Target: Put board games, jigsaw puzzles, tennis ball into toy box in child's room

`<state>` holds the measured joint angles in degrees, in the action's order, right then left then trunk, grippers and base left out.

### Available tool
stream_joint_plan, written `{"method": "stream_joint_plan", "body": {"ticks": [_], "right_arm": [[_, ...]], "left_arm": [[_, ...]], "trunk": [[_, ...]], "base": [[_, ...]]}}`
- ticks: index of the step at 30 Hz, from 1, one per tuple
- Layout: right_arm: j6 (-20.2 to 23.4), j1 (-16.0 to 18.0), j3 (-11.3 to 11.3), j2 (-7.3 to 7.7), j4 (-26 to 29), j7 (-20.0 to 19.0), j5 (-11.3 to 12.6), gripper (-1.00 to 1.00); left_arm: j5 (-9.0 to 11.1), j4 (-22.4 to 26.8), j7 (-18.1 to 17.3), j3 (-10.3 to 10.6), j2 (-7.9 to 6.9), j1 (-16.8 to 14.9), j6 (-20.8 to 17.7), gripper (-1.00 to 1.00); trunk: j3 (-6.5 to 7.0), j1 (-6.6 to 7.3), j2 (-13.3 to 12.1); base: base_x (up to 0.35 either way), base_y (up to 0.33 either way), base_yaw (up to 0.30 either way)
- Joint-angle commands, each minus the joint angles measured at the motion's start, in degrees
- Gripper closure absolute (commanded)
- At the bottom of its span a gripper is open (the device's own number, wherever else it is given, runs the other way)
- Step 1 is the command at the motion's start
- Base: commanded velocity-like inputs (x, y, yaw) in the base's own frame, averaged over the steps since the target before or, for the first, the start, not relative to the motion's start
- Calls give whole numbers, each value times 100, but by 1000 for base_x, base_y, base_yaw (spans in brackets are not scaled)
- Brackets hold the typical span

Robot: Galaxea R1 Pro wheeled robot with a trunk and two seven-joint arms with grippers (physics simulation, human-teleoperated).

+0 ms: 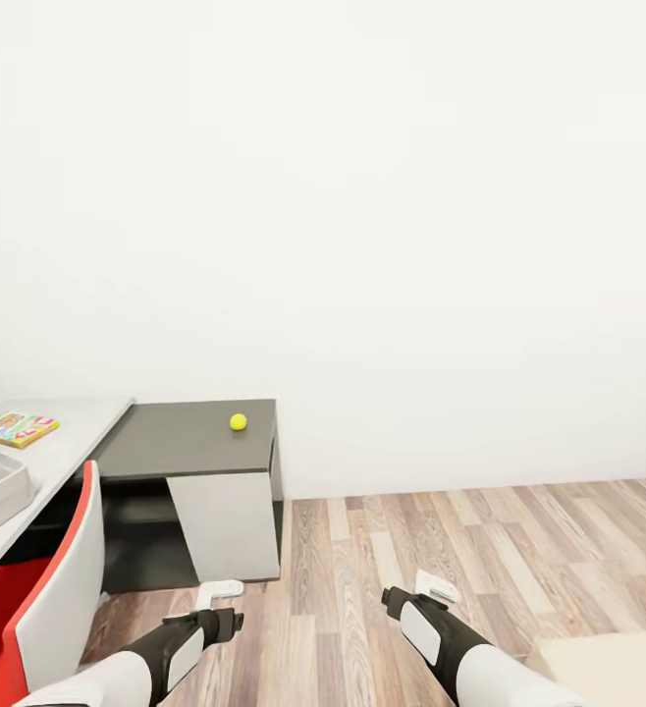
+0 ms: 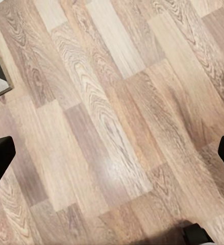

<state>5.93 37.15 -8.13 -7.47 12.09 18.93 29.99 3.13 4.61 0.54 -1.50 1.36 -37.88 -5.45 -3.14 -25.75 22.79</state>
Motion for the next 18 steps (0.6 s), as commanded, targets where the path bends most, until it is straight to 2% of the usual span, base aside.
{"method": "stream_joint_plan", "body": {"ticks": [1, 8, 18], "right_arm": [[40, 3, -48, 2, 13, 41, 26, -100], [40, 3, -45, 22, 7, 41, 35, -100], [40, 3, -43, 39, -7, 41, 40, -100]], "left_arm": [[32, 12, 6, 43, -1, -5, -14, -100], [30, 7, 12, 276, 0, -4, 157, -100], [30, 5, 16, 356, 2, 0, 192, -100]], "trunk": [[-14, -4, 13], [-15, -4, 13], [-15, -4, 13]], "base": [[41, 10, -29], [127, 79, -72], [22, 13, -253]]}}
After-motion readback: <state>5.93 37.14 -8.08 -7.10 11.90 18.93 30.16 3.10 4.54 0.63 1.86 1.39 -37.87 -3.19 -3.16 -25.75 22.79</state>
